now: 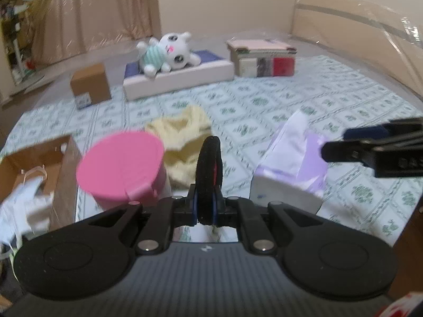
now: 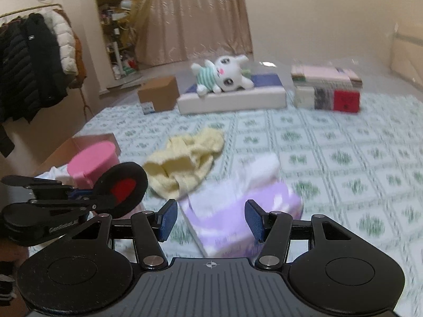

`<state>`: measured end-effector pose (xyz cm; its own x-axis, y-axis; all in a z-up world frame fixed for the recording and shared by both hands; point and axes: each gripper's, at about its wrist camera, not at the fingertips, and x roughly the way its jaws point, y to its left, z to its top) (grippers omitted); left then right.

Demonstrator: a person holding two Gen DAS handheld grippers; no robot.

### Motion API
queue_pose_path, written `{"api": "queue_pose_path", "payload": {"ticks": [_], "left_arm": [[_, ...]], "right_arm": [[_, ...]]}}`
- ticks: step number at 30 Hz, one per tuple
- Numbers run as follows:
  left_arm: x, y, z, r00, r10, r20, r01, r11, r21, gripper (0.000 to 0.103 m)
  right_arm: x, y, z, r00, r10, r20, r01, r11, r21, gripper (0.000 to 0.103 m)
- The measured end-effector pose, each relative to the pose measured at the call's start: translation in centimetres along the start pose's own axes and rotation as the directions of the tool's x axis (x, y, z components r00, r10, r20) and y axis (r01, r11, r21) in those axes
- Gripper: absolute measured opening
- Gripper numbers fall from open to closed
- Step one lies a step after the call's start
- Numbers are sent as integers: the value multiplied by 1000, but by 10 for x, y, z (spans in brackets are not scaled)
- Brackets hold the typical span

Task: Organize soft objects
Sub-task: 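Lift the black pad with the left gripper while the right grasps the cream towel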

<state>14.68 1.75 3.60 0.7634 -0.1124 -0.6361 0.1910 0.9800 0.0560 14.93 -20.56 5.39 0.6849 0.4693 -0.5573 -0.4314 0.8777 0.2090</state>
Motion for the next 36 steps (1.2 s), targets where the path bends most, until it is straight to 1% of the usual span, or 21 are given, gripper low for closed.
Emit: {"api": "queue_pose_path", "payload": {"ticks": [4, 8, 9, 10, 12, 16, 19, 21, 24, 27, 29, 32, 34, 36], "left_arm": [[-13, 5, 22, 999, -27, 32, 26, 998, 53, 9], [-21, 17, 42, 998, -50, 45, 46, 995, 83, 9], [-22, 21, 47, 997, -54, 48, 50, 995, 92, 9], [-24, 24, 51, 997, -58, 50, 53, 994, 99, 9], [-26, 34, 60, 997, -60, 55, 54, 992, 112, 9], [-28, 58, 79, 996, -67, 64, 59, 991, 117, 9], [-29, 75, 95, 996, -59, 71, 49, 990, 135, 9], [-26, 87, 103, 997, -51, 64, 41, 988, 152, 9], [-13, 110, 112, 998, -32, 45, 25, 988, 150, 9], [4, 135, 116, 1000, -19, 18, 16, 992, 121, 9], [15, 150, 117, 1000, -13, 3, 12, 994, 106, 9], [32, 166, 116, 1000, -8, -17, 10, 995, 99, 9], [46, 174, 116, 999, -13, -32, 16, 996, 91, 9], [59, 179, 115, 999, -19, -43, 23, 996, 90, 9]], "right_arm": [[4, 5, 24, 999, 38, 15, -36, 997, -75, 57], [13, 8, 45, 999, 49, 19, -45, 987, -155, 58], [16, 10, 51, 999, 50, 16, -47, 983, -176, 65], [19, 10, 55, 998, 57, 13, -53, 980, -192, 76], [27, 12, 64, 997, 81, -1, -79, 969, -233, 84], [49, 17, 78, 994, 96, -53, -109, 937, -332, 87], [72, 18, 86, 987, 111, -115, -148, 904, -402, 88], [89, 22, 89, 979, 121, -165, -185, 868, -461, 88], [116, 30, 92, 963, 135, -233, -245, 798, -550, 89], [141, 36, 91, 944, 136, -300, -299, 735, -609, 89], [161, 43, 86, 933, 115, -341, -326, 673, -664, 89], [188, 50, 72, 914, 73, -400, -368, 564, -739, 89], [206, 53, 61, 898, 55, -436, -403, 497, -768, 89], [222, 55, 54, 892, 56, -448, -420, 464, -780, 90]]}}
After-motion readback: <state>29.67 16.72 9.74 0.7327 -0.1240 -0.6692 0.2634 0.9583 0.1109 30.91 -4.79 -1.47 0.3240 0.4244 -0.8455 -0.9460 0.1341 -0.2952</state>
